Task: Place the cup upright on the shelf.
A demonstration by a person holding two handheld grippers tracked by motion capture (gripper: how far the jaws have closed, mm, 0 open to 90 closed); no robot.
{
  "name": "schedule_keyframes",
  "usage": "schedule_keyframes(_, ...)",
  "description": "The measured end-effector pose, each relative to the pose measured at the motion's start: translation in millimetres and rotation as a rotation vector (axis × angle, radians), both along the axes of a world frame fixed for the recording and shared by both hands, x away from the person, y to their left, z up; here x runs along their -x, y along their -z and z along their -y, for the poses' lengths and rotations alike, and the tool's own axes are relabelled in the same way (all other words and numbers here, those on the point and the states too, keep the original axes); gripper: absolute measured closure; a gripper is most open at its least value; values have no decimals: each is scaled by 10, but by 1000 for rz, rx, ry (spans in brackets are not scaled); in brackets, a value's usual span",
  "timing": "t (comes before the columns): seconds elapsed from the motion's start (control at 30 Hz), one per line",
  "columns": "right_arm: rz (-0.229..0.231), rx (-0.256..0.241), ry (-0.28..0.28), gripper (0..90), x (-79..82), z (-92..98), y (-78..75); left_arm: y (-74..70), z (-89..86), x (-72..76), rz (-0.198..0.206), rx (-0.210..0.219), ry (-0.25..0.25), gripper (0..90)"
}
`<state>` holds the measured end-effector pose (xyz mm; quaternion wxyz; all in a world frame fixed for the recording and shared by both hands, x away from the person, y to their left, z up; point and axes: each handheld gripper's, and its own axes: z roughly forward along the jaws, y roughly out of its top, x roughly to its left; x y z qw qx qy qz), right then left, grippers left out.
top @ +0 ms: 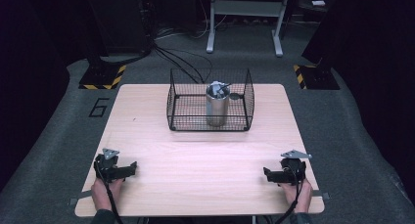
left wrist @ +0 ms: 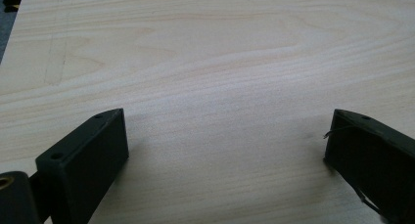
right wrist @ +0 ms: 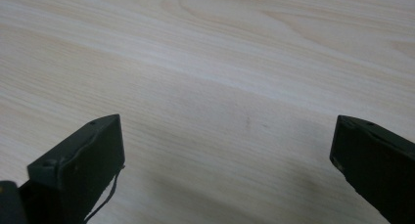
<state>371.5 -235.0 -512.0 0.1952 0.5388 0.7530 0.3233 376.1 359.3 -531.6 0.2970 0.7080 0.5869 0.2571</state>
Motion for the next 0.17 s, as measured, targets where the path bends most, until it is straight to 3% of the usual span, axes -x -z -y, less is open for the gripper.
schedule_keyframes(0.1, 21, 25, 19, 0, 44, 49, 80, 0, 1, 0, 1, -1, -1, 21)
schedule_keyframes(0.17, 7, 37, 27, 0, 38, 50, 98, 0, 2, 1, 2, -2, -1, 21)
